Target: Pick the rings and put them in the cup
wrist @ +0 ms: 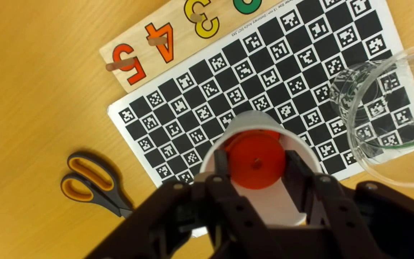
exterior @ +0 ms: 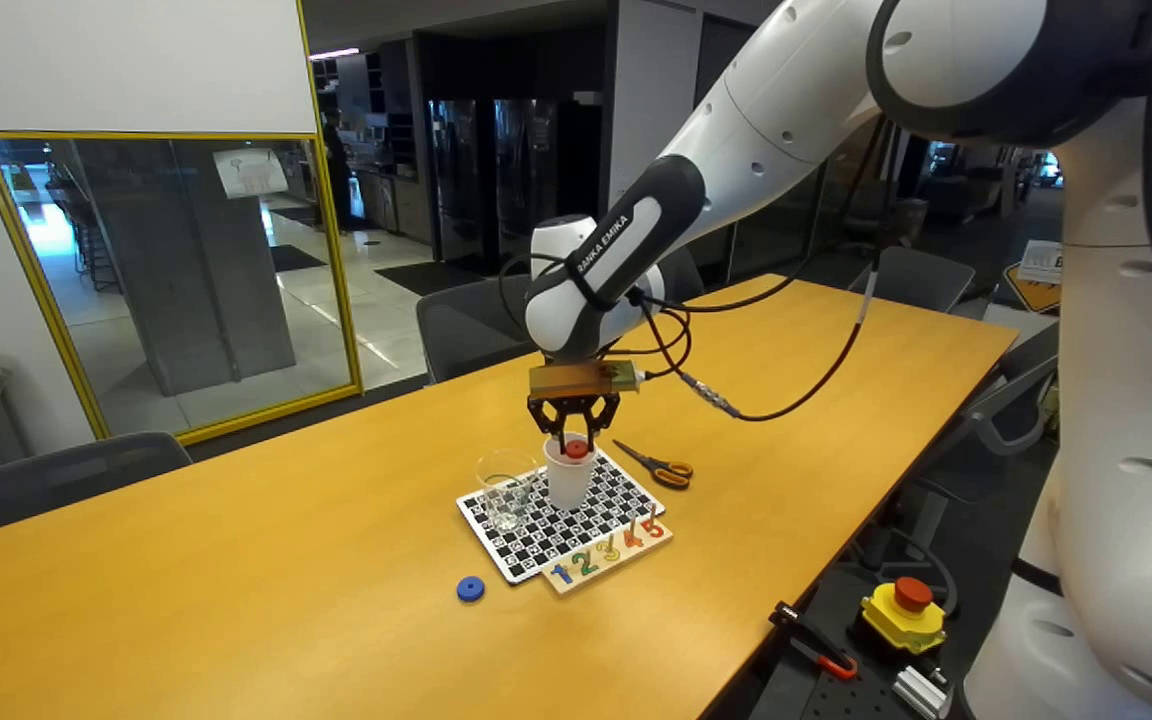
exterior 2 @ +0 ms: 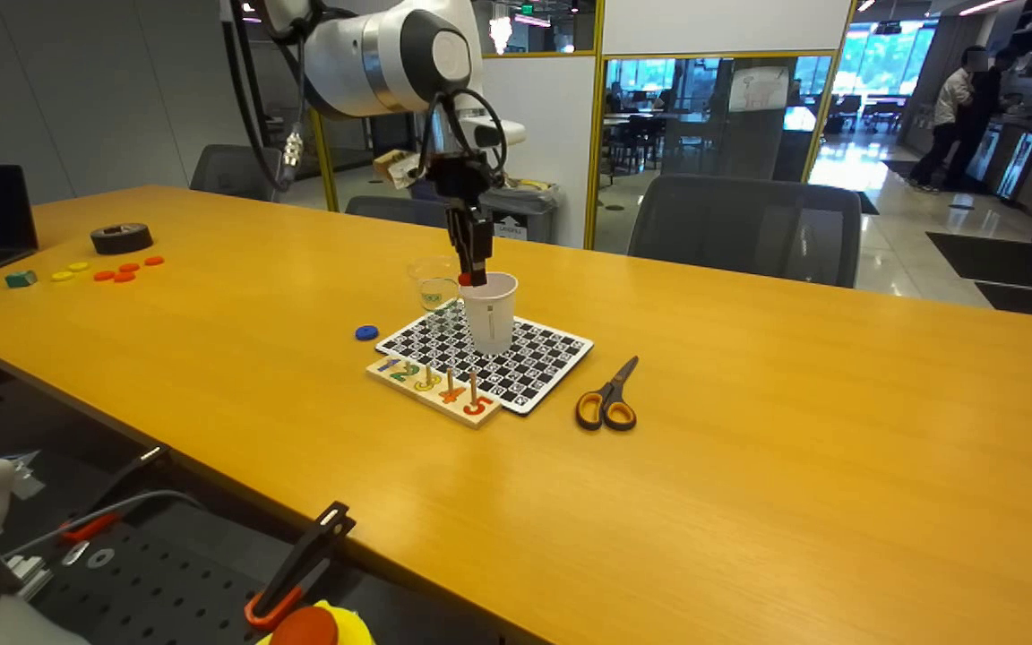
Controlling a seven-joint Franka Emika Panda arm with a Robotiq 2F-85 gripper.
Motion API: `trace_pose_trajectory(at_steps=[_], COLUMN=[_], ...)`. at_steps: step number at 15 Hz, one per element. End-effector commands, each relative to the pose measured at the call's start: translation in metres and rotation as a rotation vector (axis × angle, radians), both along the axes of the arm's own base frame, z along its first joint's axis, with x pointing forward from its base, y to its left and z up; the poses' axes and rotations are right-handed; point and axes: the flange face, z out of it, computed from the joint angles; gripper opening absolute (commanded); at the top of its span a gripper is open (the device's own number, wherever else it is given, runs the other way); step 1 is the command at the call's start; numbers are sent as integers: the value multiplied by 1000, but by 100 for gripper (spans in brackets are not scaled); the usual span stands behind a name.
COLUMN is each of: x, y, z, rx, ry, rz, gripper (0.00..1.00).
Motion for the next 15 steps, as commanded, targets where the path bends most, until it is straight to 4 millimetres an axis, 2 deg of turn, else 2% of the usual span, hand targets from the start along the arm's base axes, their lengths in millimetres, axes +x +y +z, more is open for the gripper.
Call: trace_pose_trajectory(at_steps=[1, 8, 9, 10, 12, 15], x=[-3, 7, 7, 7, 5, -4], y=[-1, -7, -8, -8, -6, 10], z=[-2, -5, -6, -7, -4, 16], rx=[-5, -20, -23, -21, -17, -11], ry=[-37, -104, -106, -108, -102, -129], rz=[-28, -71, -80, -86, -89, -53], gripper=[18, 18, 38, 67, 73, 95])
